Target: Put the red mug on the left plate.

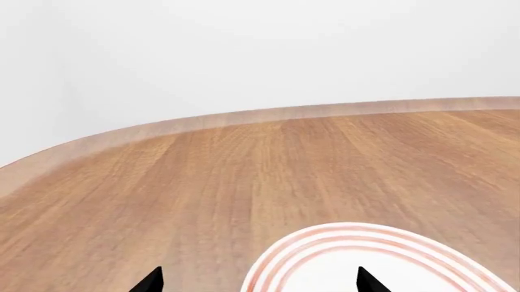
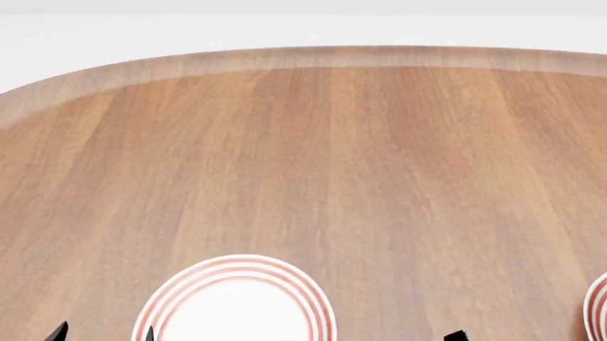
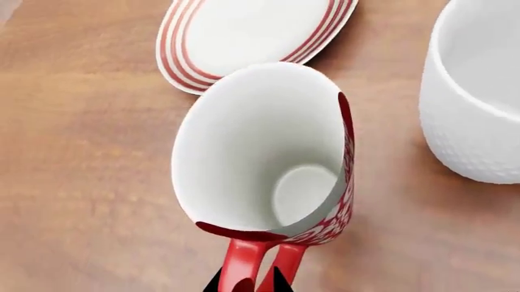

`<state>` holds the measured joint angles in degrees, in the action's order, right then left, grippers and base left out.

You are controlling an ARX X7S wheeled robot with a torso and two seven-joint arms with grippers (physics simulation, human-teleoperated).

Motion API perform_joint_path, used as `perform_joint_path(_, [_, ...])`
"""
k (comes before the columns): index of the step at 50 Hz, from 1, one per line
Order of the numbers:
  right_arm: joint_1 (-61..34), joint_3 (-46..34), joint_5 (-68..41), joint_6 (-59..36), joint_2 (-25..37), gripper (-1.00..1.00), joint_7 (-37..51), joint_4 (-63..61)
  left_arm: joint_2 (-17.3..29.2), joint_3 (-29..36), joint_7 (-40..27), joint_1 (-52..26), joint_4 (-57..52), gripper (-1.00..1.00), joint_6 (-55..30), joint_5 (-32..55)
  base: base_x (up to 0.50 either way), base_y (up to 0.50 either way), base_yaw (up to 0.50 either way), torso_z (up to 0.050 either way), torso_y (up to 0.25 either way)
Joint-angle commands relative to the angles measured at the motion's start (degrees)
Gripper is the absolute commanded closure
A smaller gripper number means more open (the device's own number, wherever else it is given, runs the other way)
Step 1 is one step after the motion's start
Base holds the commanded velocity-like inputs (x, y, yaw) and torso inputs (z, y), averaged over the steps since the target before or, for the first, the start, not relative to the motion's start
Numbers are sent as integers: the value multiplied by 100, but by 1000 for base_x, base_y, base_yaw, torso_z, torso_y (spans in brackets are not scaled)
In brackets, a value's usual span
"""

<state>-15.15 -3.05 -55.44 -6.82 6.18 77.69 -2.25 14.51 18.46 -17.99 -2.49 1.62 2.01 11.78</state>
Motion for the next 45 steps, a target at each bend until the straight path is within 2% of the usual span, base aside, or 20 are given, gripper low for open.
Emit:
perform_joint_path(1, [17, -169, -240, -295, 107, 100, 240, -826, 23, 25, -26, 5, -28, -100, -14, 20, 0, 0, 0, 0, 0])
perform_joint_path(14, [-205, -398, -606, -722, 189, 100, 652, -1777, 26, 42, -16, -45, 74, -100, 47, 58, 0, 0, 0, 0, 0])
perform_joint_path(45, [-609, -820, -861, -1211, 155, 100, 962, -2828, 84, 99, -94, -19, -12, -100, 18, 93, 0, 0, 0, 0, 0])
